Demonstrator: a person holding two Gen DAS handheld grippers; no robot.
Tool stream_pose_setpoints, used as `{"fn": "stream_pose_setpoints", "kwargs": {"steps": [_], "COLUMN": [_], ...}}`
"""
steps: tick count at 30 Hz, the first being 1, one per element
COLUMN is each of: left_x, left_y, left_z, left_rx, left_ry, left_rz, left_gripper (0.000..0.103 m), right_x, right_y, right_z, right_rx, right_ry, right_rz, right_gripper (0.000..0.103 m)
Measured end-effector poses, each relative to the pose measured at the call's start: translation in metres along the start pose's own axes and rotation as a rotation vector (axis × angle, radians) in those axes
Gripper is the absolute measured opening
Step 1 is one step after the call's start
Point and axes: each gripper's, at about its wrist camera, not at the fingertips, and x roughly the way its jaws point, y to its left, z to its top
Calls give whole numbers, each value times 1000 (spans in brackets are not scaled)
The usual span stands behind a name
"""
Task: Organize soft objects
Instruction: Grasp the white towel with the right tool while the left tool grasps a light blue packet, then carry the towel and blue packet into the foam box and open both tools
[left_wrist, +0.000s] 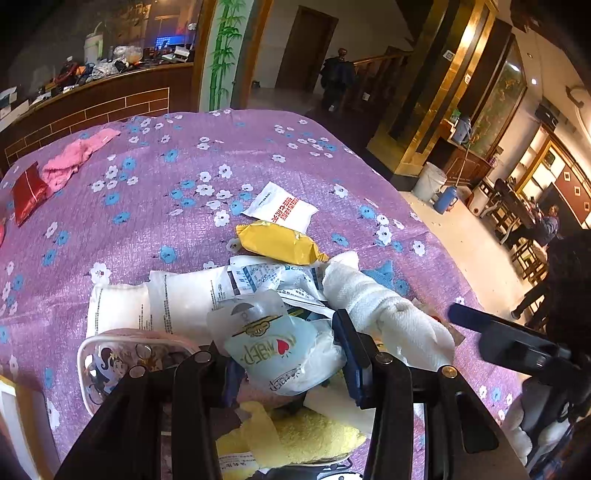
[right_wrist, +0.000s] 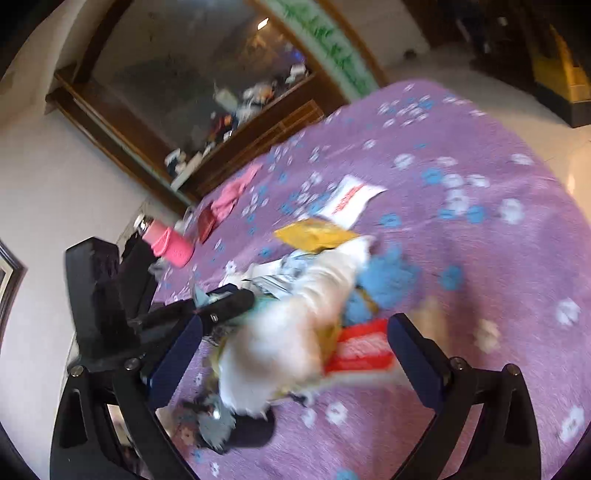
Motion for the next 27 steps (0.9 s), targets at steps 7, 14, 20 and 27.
{"fn": "stream_pose_setpoints", "kwargs": {"steps": [7, 14, 20, 27], "left_x": [-19, -52, -91, -160], "left_y": [4, 10, 7, 28], "left_z": [-6, -18, -37, -68], "left_rx": [-35, -62, -82, -118], "left_ry": [-42, -111, -179, -292], "left_rz": [-5, -75, -156, -206], "left_gripper": [45, 42, 42, 42], "right_x": [49, -5, -51, -65], "right_y": [10, 18, 47, 100], "right_z": [-6, -23, -41, -59], "right_rx": [-50, -29, -101, -200], "right_ry": [149, 12, -59, -80], "right_rz": [-145, -134, -133, -90], "right_gripper": [31, 27, 27, 27]}}
